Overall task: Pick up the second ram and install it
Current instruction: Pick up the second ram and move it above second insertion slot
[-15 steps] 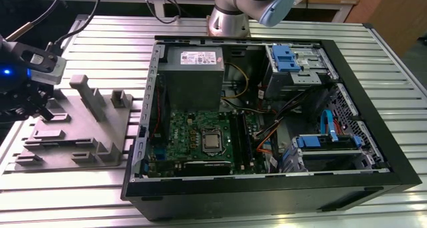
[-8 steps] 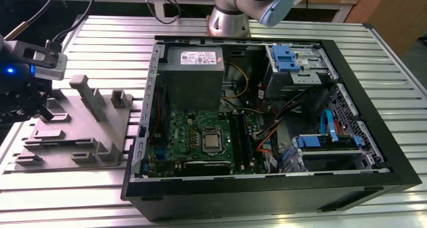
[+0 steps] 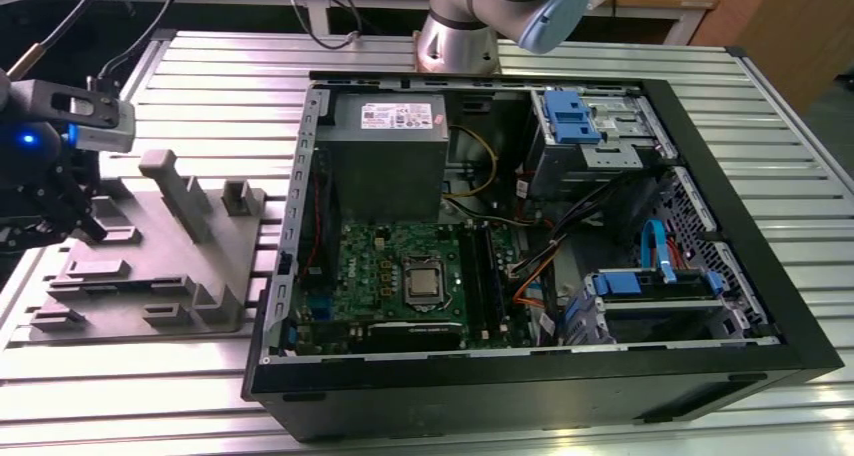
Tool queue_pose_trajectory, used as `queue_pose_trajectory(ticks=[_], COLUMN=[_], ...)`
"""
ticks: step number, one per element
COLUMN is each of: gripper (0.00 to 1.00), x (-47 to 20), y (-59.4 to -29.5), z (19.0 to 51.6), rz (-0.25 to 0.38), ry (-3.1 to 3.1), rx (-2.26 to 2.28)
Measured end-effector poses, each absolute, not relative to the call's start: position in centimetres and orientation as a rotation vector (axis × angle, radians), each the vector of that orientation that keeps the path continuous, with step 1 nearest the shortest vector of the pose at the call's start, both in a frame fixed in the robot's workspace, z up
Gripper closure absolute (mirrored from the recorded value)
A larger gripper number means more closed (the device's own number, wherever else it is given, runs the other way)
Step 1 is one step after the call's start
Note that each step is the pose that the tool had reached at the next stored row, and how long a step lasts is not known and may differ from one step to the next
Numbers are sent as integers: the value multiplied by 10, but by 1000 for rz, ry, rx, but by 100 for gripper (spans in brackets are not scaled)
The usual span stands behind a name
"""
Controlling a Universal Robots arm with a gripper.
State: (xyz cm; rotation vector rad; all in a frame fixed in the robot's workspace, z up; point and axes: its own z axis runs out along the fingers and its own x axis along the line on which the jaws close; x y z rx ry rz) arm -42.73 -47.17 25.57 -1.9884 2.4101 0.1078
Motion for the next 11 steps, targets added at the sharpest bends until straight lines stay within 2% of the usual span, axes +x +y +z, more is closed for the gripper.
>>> queue_pose_trajectory(ticks=[11], gripper=[90], x=[-427], y=[-472], z=[252], rz=[109], ry=[2217], rx=[-2212])
